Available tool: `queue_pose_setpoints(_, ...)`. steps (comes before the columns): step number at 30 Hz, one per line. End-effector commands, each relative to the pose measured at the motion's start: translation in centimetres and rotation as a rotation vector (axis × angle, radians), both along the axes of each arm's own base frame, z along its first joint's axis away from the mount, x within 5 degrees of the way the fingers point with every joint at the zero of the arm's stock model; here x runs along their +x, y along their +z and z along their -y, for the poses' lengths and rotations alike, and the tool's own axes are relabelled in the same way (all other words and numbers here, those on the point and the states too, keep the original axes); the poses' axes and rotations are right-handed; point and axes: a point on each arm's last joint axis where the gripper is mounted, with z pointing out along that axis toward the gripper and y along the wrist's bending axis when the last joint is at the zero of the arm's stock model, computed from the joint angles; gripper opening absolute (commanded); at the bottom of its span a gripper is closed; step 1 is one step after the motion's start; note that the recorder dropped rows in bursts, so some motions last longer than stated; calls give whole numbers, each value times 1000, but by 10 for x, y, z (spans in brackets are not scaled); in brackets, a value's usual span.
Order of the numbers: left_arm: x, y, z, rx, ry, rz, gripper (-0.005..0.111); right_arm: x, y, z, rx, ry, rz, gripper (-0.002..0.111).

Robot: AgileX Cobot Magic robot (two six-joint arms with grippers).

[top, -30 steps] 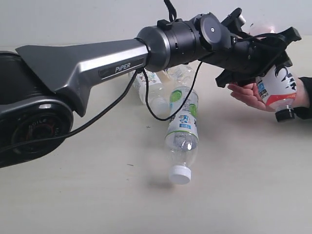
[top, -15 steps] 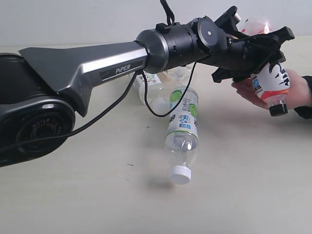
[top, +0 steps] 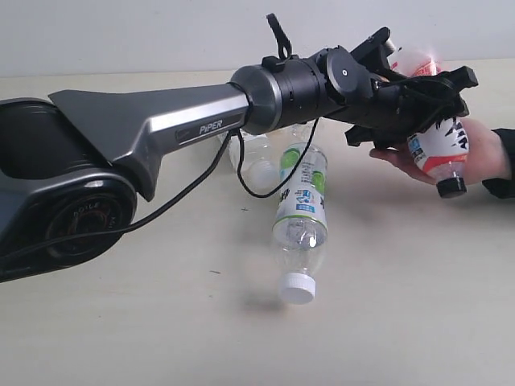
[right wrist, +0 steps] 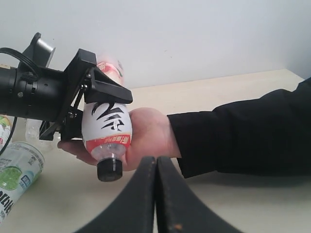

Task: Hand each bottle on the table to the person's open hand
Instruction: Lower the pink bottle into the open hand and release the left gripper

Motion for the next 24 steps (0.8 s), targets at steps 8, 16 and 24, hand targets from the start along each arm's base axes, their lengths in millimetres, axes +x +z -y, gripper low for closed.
queue_pose_setpoints(8, 1, 0, 0, 13, -25, 30, 83, 0, 0, 0, -2, 4, 10, 0)
queue_pose_setpoints(16, -2, 3, 0, 28, -63, 38, 83, 0, 0, 0, -2, 4, 10, 0)
queue_pose_setpoints(24, -6, 16, -1, 43, -118, 77, 89, 0, 0, 0, -2, 4, 10, 0)
